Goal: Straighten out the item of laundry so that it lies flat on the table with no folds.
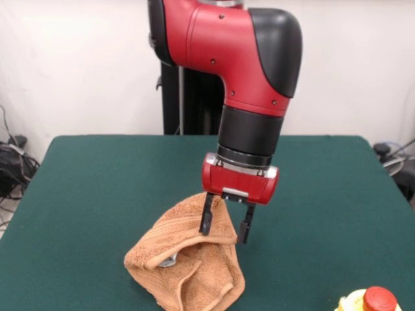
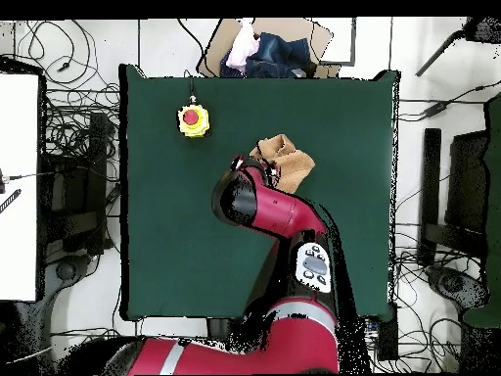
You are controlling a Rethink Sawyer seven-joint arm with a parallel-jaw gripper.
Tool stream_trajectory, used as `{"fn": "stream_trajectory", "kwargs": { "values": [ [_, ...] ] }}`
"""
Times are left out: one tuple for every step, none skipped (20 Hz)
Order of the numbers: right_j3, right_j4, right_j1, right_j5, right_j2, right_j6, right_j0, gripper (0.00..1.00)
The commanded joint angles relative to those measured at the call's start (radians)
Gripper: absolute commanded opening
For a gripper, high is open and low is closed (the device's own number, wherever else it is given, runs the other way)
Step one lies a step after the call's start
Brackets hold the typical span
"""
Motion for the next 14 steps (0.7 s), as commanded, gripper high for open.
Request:
{"fn": "stream_trajectory", "kwargs": {
  "values": [
    [0.010, -0.027, 0.064, -0.052, 0.081, 0.178, -0.016, 1.00],
    [0.003, -0.031, 0.077, -0.063, 0.088, 0.176, -0.024, 1.00],
    [0.001, -0.035, 0.085, -0.076, 0.095, 0.178, -0.030, 1.00],
    [0.002, -0.034, 0.091, -0.084, 0.098, 0.182, -0.031, 1.00],
    [0.003, -0.033, 0.091, -0.087, 0.098, 0.184, -0.030, 1.00],
    [0.003, -0.033, 0.090, -0.085, 0.098, 0.183, -0.030, 1.00],
    [0.003, -0.032, 0.089, -0.083, 0.098, 0.182, -0.030, 1.00],
    [0.005, -0.031, 0.088, -0.082, 0.099, 0.182, -0.031, 1.00],
    [0.006, -0.031, 0.086, -0.079, 0.098, 0.181, -0.031, 1.00],
    [0.007, -0.031, 0.084, -0.077, 0.098, 0.179, -0.031, 1.00],
    [0.008, -0.031, 0.083, -0.075, 0.097, 0.178, -0.032, 1.00],
    [0.009, -0.030, 0.082, -0.075, 0.096, 0.177, -0.032, 1.00],
    [0.010, -0.031, 0.081, -0.075, 0.098, 0.177, -0.034, 1.00],
    [0.011, -0.031, 0.080, -0.075, 0.099, 0.177, -0.036, 1.00]
  ]
}}
